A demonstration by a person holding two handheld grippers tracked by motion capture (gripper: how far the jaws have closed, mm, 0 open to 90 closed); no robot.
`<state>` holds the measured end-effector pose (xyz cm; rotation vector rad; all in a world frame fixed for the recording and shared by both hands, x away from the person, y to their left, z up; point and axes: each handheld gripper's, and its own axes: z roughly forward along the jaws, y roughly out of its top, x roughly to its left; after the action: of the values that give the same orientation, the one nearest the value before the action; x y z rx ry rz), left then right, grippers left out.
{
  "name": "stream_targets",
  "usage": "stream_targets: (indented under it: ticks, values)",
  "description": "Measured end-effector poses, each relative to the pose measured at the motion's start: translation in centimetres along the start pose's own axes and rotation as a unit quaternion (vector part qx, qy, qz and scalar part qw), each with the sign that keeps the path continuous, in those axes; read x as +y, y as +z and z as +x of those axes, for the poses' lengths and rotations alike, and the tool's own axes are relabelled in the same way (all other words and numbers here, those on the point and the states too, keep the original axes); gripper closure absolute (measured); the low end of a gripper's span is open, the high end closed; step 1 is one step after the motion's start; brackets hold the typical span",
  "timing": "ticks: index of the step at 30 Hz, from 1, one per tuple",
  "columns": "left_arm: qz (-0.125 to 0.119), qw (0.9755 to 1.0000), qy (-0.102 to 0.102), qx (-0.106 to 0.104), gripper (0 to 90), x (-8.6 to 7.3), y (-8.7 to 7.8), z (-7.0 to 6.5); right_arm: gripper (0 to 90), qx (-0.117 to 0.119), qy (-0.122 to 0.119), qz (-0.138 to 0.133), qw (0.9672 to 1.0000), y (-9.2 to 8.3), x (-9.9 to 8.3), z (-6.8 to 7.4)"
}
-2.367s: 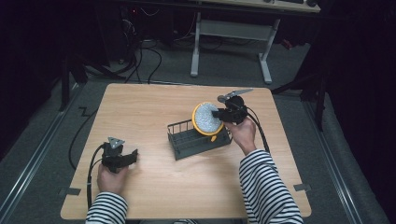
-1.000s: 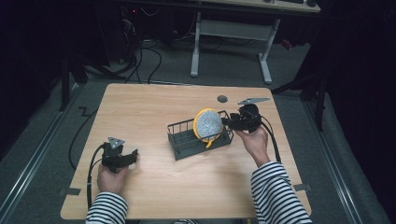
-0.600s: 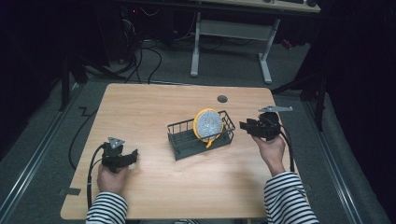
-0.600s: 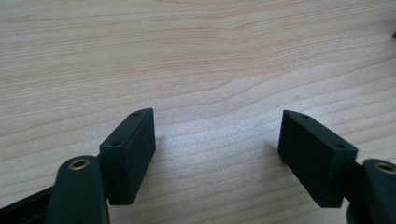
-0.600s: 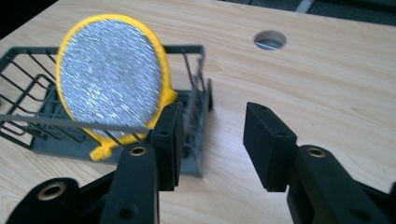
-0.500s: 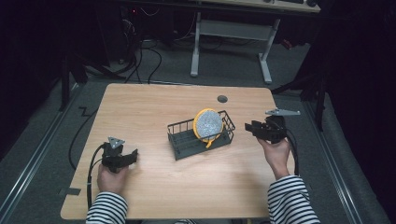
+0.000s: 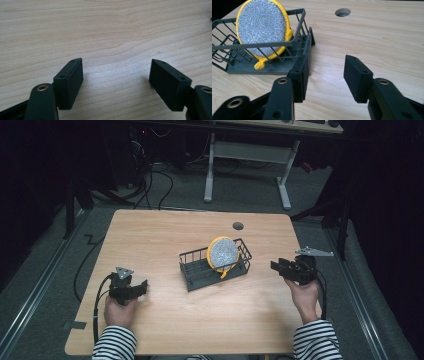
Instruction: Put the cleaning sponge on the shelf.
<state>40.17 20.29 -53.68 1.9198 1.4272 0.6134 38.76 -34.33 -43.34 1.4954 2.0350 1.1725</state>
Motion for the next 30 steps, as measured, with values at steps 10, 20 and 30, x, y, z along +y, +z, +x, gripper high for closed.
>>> stream_targets:
  ticks: [10, 20, 30]
  values:
    - [0.000, 1.0000, 0.000, 0.001, 27.8, 0.0, 0.0, 0.0, 50.8, -0.011, 0.013, -0.011, 0.9998, -1.2, -2.0, -0.6]
    - [0.001, 1.0000, 0.000, 0.001, 27.7, 0.0, 0.0, 0.0, 46.8, -0.009, 0.026, -0.005, 0.9996, -0.6, -4.8, -1.0]
    - [0.000, 1.0000, 0.000, 0.001, 27.7, 0.0, 0.0, 0.0, 45.8, -0.013, 0.026, -0.004, 0.9996, -0.3, -6.8, -0.8]
